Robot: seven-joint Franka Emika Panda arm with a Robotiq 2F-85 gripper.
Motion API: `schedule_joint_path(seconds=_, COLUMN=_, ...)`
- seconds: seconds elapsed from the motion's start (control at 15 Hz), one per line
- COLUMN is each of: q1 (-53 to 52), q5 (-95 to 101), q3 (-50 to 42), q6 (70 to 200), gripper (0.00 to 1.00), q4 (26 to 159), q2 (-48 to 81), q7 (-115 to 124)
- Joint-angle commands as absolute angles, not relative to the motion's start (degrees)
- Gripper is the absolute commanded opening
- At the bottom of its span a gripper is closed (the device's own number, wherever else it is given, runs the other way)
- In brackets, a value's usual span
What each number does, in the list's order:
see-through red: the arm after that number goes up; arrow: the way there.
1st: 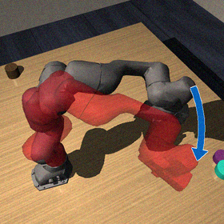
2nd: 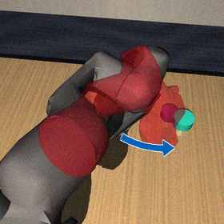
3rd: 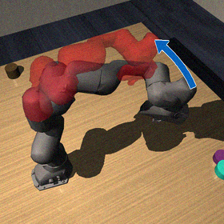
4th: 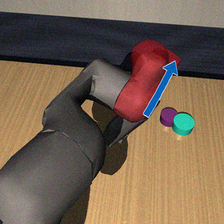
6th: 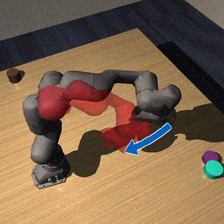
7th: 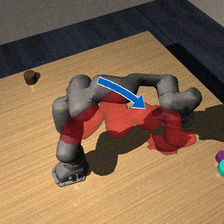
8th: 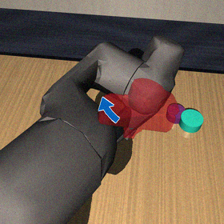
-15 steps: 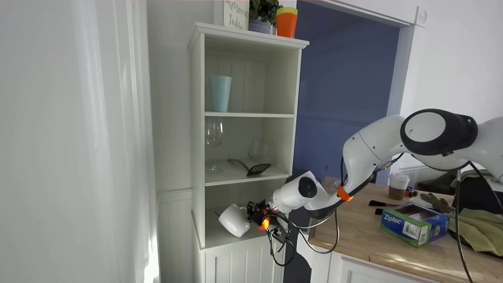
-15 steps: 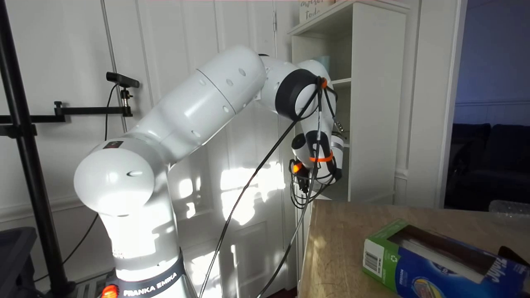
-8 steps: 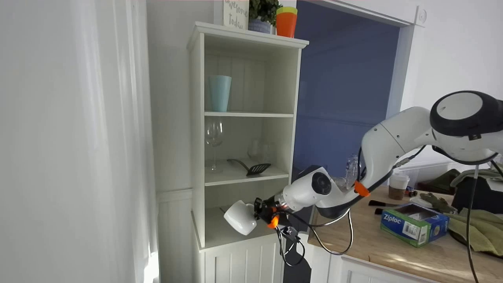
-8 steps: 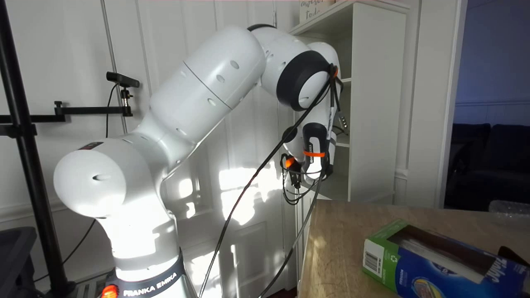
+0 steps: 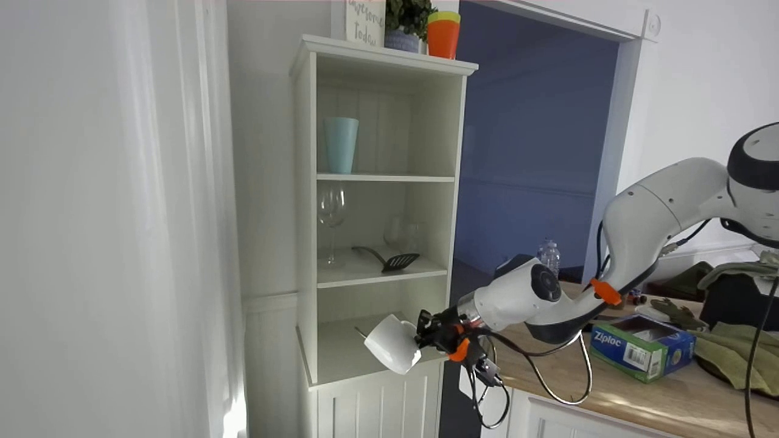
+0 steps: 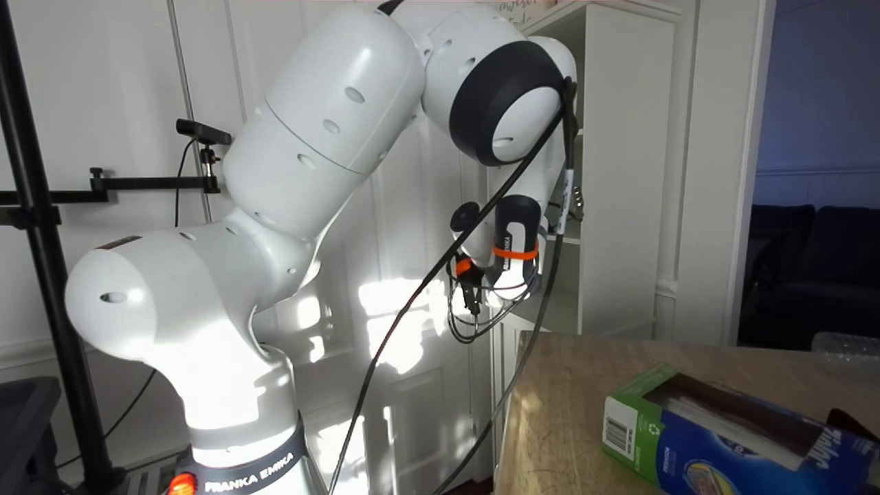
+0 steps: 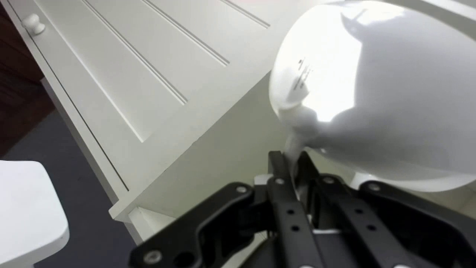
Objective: Remove the white mug from the bottom shelf and put it on the counter
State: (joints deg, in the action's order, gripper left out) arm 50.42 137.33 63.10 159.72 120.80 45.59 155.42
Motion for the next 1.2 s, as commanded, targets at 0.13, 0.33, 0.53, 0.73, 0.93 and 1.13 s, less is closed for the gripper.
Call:
schedule_joint_path(seconds=0.13, q1=65.51, q5=142.67, q3=76.75, q6=155.35, gripper=0.03, q4=132.15, q2=44.73, q7=159.06)
schedule_joint_path(seconds=0.33, q1=74.58, q5=143.84, q3=84.32, q6=150.60, gripper=0.03, q4=138.14, q2=46.14, q7=158.94)
schedule_joint_path(seconds=0.53, q1=83.37, q5=142.98, q3=91.69, q6=146.43, gripper=0.03, q4=143.86, q2=46.89, q7=158.14)
schedule_joint_path(seconds=0.73, q1=91.57, q5=141.66, q3=97.68, q6=142.23, gripper=0.03, q4=148.76, q2=50.21, q7=155.61)
schedule_joint_path(seconds=0.93, q1=98.10, q5=141.10, q3=101.15, q6=139.73, gripper=0.03, q4=152.50, q2=54.41, q7=152.86)
schedule_joint_path(seconds=1.13, q1=103.48, q5=141.75, q3=103.02, q6=137.51, gripper=0.03, q4=155.58, q2=59.23, q7=151.42)
